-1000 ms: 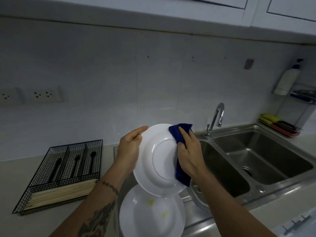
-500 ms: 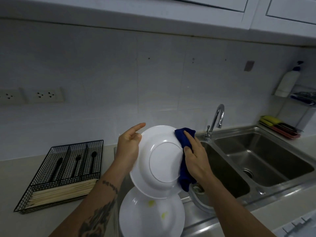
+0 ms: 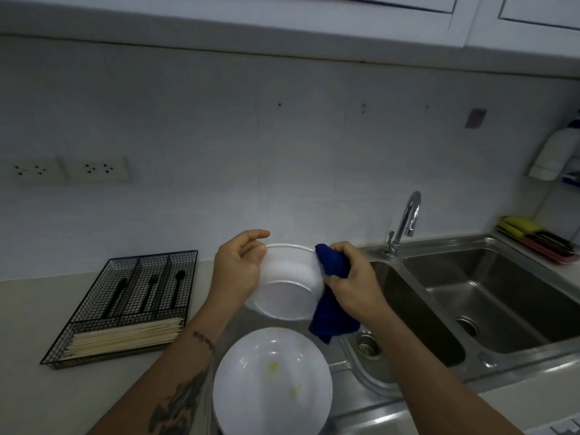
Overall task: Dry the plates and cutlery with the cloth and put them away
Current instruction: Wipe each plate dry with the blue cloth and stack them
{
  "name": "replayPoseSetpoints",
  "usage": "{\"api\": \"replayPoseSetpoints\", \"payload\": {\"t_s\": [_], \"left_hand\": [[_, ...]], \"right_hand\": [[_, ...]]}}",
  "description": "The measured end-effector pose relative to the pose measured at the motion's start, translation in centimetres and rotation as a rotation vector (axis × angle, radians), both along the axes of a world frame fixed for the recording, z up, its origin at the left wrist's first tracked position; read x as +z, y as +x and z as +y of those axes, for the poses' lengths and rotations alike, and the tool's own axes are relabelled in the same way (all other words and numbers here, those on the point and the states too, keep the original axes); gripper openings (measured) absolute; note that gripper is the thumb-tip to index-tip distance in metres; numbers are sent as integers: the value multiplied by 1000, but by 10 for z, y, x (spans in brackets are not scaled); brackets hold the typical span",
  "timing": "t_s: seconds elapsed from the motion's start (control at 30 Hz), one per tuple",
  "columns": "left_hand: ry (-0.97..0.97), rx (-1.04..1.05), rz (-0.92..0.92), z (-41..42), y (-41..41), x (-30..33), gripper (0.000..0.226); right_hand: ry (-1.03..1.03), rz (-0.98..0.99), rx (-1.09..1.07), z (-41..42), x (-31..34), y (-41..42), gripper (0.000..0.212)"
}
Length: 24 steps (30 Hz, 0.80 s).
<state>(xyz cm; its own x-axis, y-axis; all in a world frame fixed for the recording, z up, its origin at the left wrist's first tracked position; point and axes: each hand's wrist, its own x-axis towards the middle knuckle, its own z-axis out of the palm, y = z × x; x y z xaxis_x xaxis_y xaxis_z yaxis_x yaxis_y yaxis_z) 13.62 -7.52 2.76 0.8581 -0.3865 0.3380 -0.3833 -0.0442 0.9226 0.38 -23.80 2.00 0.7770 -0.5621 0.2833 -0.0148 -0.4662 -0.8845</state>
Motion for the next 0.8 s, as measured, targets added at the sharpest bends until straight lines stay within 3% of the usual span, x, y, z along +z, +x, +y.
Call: {"api": "replayPoseSetpoints", "payload": {"t_s": [0.13,0.27,0.33,0.5,0.63,0.8], "left_hand": [[-60,189,0,-4,-11,-7,17],[-150,162,249,-3,-21,-6,23],[-166,258,315,1,-23,-4,27],[-63,475,380,30,-27,-16,61],[-104,652,457,66,-33,-37,57],[-150,755,463,117,-35,-63,59]], "right_hand": [[-81,-125,-29,16,-17,1,50],[-219,-199,27,27,-30,1,55],[-286,-185,77,27,-36,2,54],[-513,-44,297,30,-43,1,57],[-583,131,549,52,-51,4,55],[-591,337,646,93,-68,14,53]]}}
